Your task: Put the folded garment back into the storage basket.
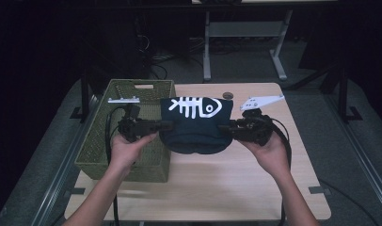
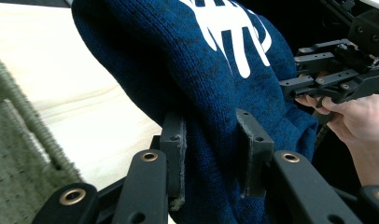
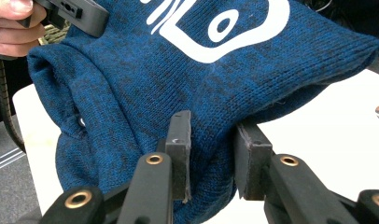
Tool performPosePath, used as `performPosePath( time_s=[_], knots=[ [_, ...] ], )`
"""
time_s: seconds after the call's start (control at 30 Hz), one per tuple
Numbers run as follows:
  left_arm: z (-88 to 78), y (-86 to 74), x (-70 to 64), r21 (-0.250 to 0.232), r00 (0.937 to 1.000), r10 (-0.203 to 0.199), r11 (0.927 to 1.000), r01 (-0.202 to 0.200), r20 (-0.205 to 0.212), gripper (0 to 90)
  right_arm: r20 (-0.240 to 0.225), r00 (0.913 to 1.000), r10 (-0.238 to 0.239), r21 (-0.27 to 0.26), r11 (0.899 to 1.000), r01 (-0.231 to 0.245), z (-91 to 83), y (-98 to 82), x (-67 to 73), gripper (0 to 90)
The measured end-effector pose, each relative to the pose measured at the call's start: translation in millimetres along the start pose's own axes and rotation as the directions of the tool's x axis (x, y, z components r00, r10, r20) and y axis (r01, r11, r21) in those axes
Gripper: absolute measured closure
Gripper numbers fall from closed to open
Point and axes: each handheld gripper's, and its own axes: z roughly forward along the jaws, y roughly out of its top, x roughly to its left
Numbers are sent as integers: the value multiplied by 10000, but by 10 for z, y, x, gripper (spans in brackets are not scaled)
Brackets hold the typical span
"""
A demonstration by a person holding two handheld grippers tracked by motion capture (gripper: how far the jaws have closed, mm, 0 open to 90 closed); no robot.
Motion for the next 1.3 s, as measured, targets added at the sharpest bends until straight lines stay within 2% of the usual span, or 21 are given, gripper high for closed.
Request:
performPosePath(
  time_s=[0.2,0.6,1.07,1.3],
  knots=[
    [-157,-19,71,-122,9998,-84,9999,82,-178,681,-128,9999,-110,-21,9999,109,99,80,63,701],
    [-431,-102,256,-532,9969,-608,9969,581,-509,675,-484,9982,-349,69,9994,353,395,244,178,701],
    [-645,-123,377,-780,9924,-897,9935,832,-837,674,-734,9961,-498,120,9986,508,606,384,286,701],
    [-738,-134,429,-913,9892,-1083,9909,993,-989,671,-870,9955,-387,133,9991,400,717,435,330,701]
  ],
)
